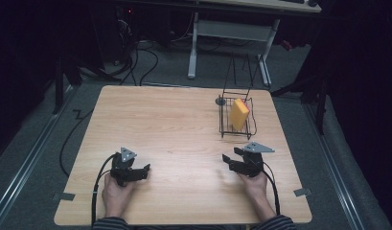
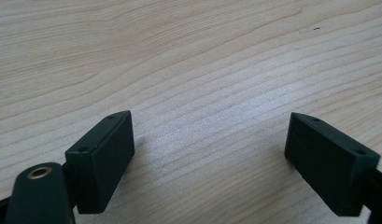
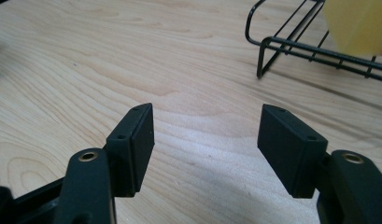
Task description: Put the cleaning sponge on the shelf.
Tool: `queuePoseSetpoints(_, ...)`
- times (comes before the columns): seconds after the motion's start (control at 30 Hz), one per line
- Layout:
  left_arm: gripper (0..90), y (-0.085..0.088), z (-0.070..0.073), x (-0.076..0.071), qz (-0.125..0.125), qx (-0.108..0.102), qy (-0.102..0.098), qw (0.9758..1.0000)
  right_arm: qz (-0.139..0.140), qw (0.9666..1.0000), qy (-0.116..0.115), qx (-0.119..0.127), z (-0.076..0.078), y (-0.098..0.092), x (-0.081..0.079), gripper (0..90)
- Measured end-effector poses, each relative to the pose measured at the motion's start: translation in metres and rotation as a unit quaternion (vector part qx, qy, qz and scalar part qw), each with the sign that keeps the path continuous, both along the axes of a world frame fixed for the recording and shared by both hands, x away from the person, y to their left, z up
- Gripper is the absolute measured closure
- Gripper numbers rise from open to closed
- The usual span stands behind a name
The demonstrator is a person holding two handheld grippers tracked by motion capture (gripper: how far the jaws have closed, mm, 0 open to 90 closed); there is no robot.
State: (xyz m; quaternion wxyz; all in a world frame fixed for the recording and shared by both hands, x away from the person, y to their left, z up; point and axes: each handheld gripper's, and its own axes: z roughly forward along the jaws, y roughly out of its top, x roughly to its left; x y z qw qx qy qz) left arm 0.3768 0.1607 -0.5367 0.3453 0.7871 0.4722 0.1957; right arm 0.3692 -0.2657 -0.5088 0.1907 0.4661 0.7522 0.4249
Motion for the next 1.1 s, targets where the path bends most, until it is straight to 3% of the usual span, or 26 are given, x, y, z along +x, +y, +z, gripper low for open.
queuePoseSetpoints(0.4, 16.4, 0.0, 0.0, 0.0, 0.0, 0.0, 0.0, 1.0, -0.002, 0.9994, 0.027, -0.023, -0.018, 0.003, -0.001, 36.8)
queuePoseSetpoints(0.63, 16.4, 0.0, 0.0, 0.0, 0.0, -0.001, 0.0, 1.0, 0.005, 0.9964, 0.044, -0.072, -0.022, 0.013, 0.001, 34.4)
queuePoseSetpoints(0.7, 16.4, 0.0, 0.0, 0.0, 0.0, -0.001, -0.001, 1.0, 0.01, 0.9948, 0.037, -0.095, -0.022, 0.017, 0.0, 33.0)
queuePoseSetpoints(1.1, 16.4, 0.0, 0.0, 0.0, 0.0, -0.001, -0.001, 1.0, 0.005, 0.9946, 0.037, -0.097, -0.023, 0.021, -0.003, 32.4)
